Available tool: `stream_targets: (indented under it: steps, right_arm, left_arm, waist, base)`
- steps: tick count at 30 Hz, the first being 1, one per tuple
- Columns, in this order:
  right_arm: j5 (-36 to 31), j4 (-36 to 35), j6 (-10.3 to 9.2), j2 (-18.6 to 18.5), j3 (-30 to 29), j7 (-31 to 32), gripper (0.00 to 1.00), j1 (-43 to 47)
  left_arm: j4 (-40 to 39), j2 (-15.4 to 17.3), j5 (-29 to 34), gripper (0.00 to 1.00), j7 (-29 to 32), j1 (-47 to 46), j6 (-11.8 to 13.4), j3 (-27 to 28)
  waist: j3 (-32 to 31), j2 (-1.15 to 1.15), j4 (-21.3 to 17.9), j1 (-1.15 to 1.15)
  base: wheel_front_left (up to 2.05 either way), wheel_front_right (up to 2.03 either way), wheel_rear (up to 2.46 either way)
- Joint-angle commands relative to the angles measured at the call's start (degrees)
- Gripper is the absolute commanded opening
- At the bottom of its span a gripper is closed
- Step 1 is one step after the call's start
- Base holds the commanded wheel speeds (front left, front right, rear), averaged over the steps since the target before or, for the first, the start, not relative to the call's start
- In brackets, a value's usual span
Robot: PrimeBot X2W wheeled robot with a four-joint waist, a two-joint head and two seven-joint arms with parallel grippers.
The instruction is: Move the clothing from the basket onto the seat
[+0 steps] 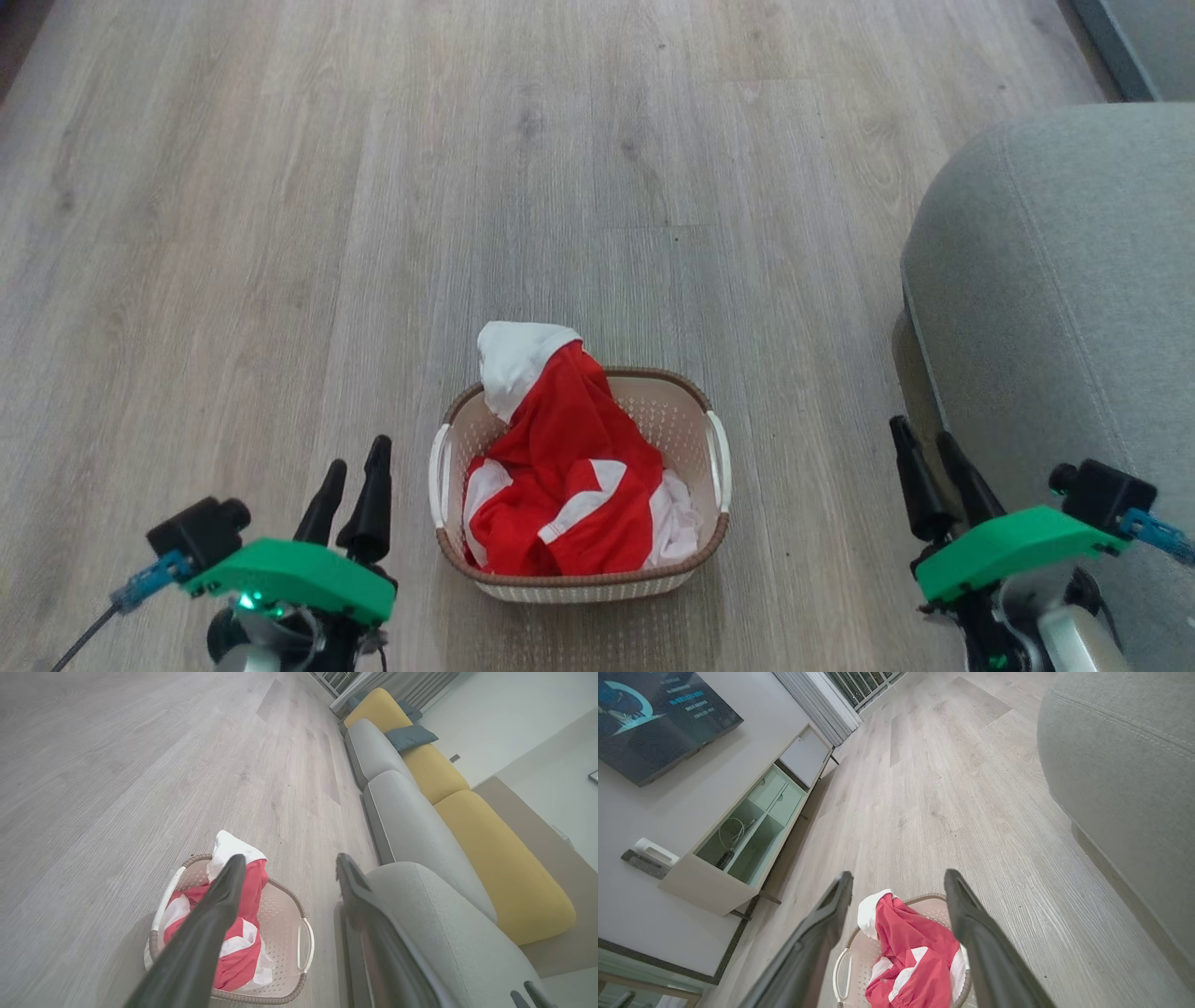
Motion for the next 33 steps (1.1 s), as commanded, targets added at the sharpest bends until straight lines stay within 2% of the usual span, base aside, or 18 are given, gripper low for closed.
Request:
stream_targets:
  steps: [1, 33]
  right_arm:
    - [-2.1, -1.6, -0.01, -1.4, 1.1, -0.9, 1.0, -3.3]
    - [-21.8, -0.5, -0.01, -3.0, 5.3, -6.2, 1.0, -4.1]
  left_arm:
    - [-2.3, 0.5, 2.3, 1.0, -0.8, -3.2, 0.1, 0.5]
    - [-4.0, 0.7, 25.4, 1.0, -6.0, -3.5, 1.3, -0.4]
  waist:
    - [0.0, 0.0, 0.0, 0.0]
    - [0.1, 0.0, -0.1, 0.0]
  base:
    - [0.0, 0.0, 0.0]
    - [0.0, 0.0, 0.0]
